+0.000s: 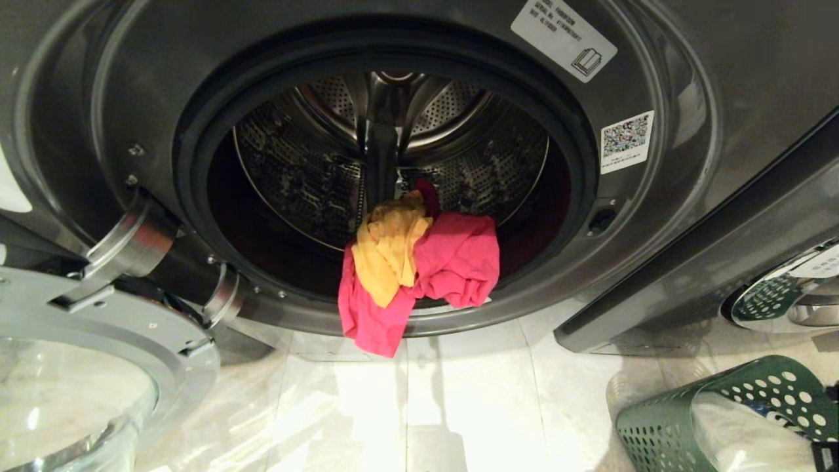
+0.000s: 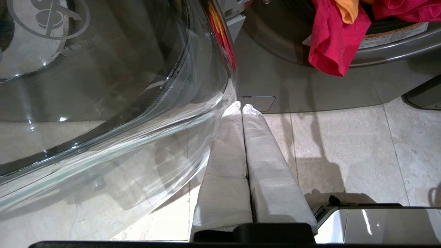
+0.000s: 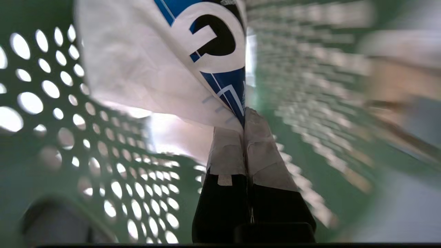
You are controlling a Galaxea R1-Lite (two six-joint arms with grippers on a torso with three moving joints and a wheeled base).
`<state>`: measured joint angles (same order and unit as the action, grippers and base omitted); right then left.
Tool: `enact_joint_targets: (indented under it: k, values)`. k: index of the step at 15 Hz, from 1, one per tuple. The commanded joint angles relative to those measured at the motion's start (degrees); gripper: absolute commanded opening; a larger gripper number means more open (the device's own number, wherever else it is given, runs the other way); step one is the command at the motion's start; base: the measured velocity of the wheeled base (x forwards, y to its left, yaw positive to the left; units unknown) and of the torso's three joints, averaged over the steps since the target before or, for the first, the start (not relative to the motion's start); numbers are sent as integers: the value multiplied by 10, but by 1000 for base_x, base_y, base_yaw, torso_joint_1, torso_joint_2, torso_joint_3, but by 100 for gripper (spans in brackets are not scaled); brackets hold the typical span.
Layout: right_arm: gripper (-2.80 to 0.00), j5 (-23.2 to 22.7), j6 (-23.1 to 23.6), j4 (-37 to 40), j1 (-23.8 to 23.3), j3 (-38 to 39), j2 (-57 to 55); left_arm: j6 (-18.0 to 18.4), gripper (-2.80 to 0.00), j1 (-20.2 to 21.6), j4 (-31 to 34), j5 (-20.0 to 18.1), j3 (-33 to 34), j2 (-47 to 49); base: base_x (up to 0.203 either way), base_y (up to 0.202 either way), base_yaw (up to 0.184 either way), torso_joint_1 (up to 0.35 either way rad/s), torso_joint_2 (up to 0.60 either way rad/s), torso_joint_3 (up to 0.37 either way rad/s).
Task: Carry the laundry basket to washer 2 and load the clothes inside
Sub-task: Place the clothes into the washing machine
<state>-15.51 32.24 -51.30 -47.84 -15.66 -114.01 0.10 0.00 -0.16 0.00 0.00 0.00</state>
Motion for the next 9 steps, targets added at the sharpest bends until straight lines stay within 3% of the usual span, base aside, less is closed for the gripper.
enact_joint_targets:
  k: [1,6,9]
  values:
    - [-280,17,3,13,-22,49,230,-1,-280,0,0,0,1,0,0,0,0,0,0,0]
    - [-280,66,1,34,-30,80,538,0,-280,0,0,0,1,0,0,0,0,0,0,0]
    - [-280,96,-5,40,78,83,657,0,-280,0,0,0,1,0,0,0,0,0,0,0]
